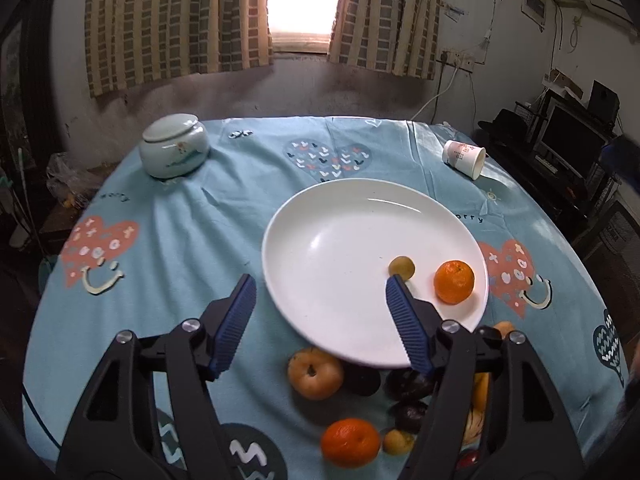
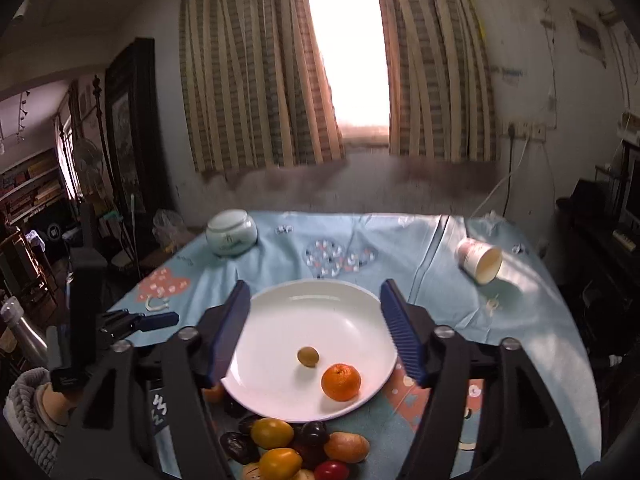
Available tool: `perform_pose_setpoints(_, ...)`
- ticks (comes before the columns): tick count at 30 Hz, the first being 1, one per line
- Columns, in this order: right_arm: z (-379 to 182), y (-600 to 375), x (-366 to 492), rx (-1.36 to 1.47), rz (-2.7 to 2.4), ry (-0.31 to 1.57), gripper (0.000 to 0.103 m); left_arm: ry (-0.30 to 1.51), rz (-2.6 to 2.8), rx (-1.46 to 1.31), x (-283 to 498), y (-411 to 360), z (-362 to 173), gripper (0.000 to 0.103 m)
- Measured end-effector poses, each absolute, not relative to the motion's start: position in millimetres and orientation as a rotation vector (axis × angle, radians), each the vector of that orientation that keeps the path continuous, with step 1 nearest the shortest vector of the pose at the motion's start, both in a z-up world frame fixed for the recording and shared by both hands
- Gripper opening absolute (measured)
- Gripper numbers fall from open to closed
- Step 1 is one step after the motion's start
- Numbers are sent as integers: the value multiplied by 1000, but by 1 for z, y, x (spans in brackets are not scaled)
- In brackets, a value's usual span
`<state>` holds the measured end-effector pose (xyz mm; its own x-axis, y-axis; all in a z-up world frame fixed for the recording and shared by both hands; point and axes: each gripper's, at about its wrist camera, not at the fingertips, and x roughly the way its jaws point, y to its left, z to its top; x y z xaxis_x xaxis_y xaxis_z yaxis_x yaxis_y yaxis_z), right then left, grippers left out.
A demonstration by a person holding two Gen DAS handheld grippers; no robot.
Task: Organize fruits
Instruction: 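Carry both fruits onto the white plate and open both tools to release them, then grasp an orange with the left tool while the right tool grasps a dark purple plum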
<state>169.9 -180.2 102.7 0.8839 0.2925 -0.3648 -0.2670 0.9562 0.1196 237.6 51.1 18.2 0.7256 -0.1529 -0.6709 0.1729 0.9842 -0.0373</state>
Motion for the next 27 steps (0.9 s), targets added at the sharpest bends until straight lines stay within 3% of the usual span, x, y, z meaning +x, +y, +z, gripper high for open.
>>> perform_pose_setpoints(2, 113, -183, 137, 72, 295, 342, 98, 734, -171, 34, 216, 59, 18, 69)
perform_pose_setpoints(3, 113, -184, 122, 76, 298, 327, 99, 736, -168, 36, 205, 62, 15, 69)
perform_pose_setpoints(12, 22, -185, 50, 132, 322, 509, 100, 818, -179, 24, 133, 73, -45, 69)
perform_pose_setpoints(21, -52, -192, 42, 162, 265, 682, 99, 849, -215, 70, 138, 54, -61, 69)
perform_pose_setpoints(25, -56, -195, 48, 172, 250, 701, 90, 877, -222, 74, 150, 48, -69, 67)
perform_pose_setpoints(27, -59, -198, 53, 177, 252, 717, 84, 887, -224, 73, 155, 47, -73, 61)
